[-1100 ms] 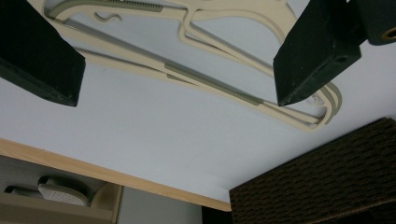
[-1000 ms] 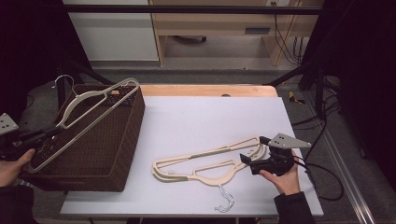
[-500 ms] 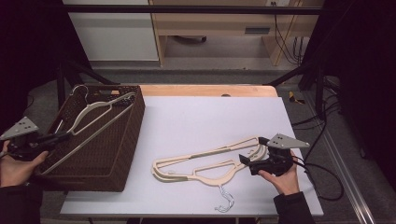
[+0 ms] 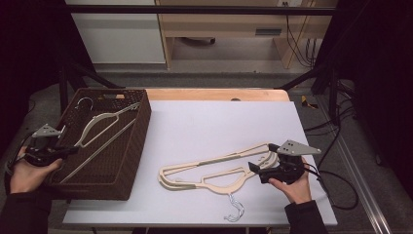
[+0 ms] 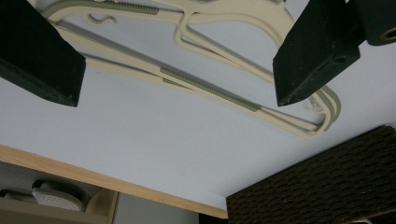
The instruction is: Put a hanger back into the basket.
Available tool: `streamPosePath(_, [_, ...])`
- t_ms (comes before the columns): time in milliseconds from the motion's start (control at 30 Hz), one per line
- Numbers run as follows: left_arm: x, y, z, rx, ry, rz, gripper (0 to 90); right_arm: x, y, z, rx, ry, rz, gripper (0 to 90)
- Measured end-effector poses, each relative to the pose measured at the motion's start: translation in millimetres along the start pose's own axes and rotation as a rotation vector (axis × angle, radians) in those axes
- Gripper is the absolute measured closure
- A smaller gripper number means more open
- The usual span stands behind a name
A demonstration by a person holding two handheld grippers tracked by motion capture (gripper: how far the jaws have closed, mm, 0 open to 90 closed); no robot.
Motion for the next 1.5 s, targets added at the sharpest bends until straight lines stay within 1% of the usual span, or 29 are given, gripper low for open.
streamPosePath(33, [1.7,2.0,-2.0,-0.012,0.024,0.018,83.2,0.2,0.3,-0.2,0.001,0.001,0.001,2.7])
streamPosePath(67, [3.6,4.6,-4.3,-0.015,0.047,0.044,82.4,0.7,0.6,-0.2,0.000,0.001,0.002,2.7])
streamPosePath(100, [5.3,6.6,-7.7,-0.025,0.079,0.058,81.9,0.9,1.0,-0.4,0.001,0.002,0.004,2.7])
streamPosePath(167, [8.6,10.2,-13.0,-0.029,0.116,0.076,81.4,1.1,1.2,-1.1,-0.004,0.008,0.006,2.7])
streamPosePath(200, [10.0,10.9,-14.9,-0.043,0.126,0.075,81.3,1.7,1.0,-1.0,-0.005,0.005,0.004,2.7])
streamPosePath(333, [9.1,12.6,-14.3,-0.054,0.135,0.094,80.2,2.1,1.7,-1.4,0.001,0.010,0.005,2.7])
streamPosePath(400, [6.4,15.4,-11.7,-0.075,0.117,0.122,79.0,2.2,1.7,-1.4,-0.003,0.009,0.006,2.7])
streamPosePath(433, [4.4,16.7,-10.7,-0.075,0.109,0.126,77.6,2.0,1.6,-1.6,-0.006,0.010,0.007,2.7])
streamPosePath(467, [2.7,17.5,-10.5,-0.083,0.102,0.127,76.7,1.9,1.9,-1.7,-0.005,0.010,0.009,2.7])
streamPosePath(500, [1.0,17.3,-10.0,-0.090,0.093,0.123,76.8,2.1,2.2,-1.5,0.001,0.009,0.007,2.7])
streamPosePath(533, [-3.1,16.5,-8.6,-0.081,0.073,0.107,76.1,2.5,1.8,-1.3,-0.006,0.008,0.007,2.7])
streamPosePath(567, [-6.7,15.9,-7.7,-0.082,0.061,0.103,75.7,2.2,2.0,-1.6,0.000,0.011,0.007,2.7])
streamPosePath(667, [-16.2,13.3,-4.7,-0.073,0.017,0.101,73.8,2.1,1.4,-1.5,-0.003,0.010,0.005,2.7])
streamPosePath(733, [-22.9,9.2,-2.2,-0.075,-0.025,0.095,71.8,2.1,1.2,-1.7,-0.005,0.011,0.004,2.7])
streamPosePath(833, [-30.7,-1.4,2.0,-0.084,-0.096,0.065,67.4,1.6,1.2,-1.9,-0.009,0.012,0.006,2.6])
streamPosePath(933, [-37.3,-17.7,7.1,-0.080,-0.167,0.020,58.9,1.4,1.4,-2.1,-0.009,0.013,0.006,2.7])
streamPosePath(967, [-39.4,-23.6,9.1,-0.076,-0.188,0.010,56.2,1.6,1.5,-1.8,-0.006,0.011,0.004,2.6])
streamPosePath(1033, [-43.1,-37.3,13.6,-0.062,-0.230,-0.025,50.6,1.6,1.7,-1.7,-0.007,0.010,0.005,2.6])
streamPosePath(1067, [-45.4,-42.7,15.9,-0.045,-0.247,-0.032,48.2,1.6,1.7,-1.6,-0.008,0.009,0.004,2.6])
streamPosePath(1133, [-47.6,-53.0,20.2,-0.036,-0.280,-0.053,43.9,0.8,1.8,-1.5,-0.011,0.008,0.007,2.6])
streamPosePath(1167, [-48.6,-61.2,23.6,-0.035,-0.306,-0.077,41.3,0.8,1.6,-1.1,-0.010,0.005,0.004,2.5])
streamPosePath(1200, [-49.3,-66.2,25.4,-0.035,-0.320,-0.092,38.7,0.0,1.7,-0.9,-0.007,0.004,0.003,2.5])
streamPosePath(1233, [-50.3,-74.1,28.3,-0.033,-0.342,-0.111,36.3,-0.7,1.2,-1.0,-0.015,0.004,0.005,2.6])
streamPosePath(1267, [-50.9,-80.9,30.4,-0.031,-0.357,-0.127,34.0,-1.3,1.2,-0.3,-0.014,-0.001,0.006,2.7])
streamPosePath(1300, [-50.9,-80.9,30.4,-0.031,-0.357,-0.127,32.1,-1.3,1.2,-0.3,-0.014,-0.001,0.006,2.7])
streamPosePath(1333, [-52.0,-94.9,34.0,-0.026,-0.387,-0.163,29.2,-2.4,1.5,0.6,-0.014,-0.004,0.008,2.8])
streamPosePath(1367, [-52.0,-101.9,35.4,-0.020,-0.397,-0.179,27.8,-2.8,1.9,0.8,-0.014,-0.002,0.009,2.7])
streamPosePath(1467, [-50.0,-121.5,38.4,0.016,-0.408,-0.201,22.2,-3.9,4.3,2.3,-0.027,0.005,0.013,2.6])
streamPosePath(1500, [-49.1,-128.4,39.3,0.022,-0.410,-0.212,20.1,-4.2,5.8,3.1,-0.033,0.004,0.020,2.6])
Point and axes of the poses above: each handheld gripper's, and its own axes: x roughly forward along the jaws, z roughly out of its top, y roughly to its left, the point moved 9 cm from there along x, roughly forward along the jaws, and after that the axes turned 8 degrees about -x, right-handed, at the moved point
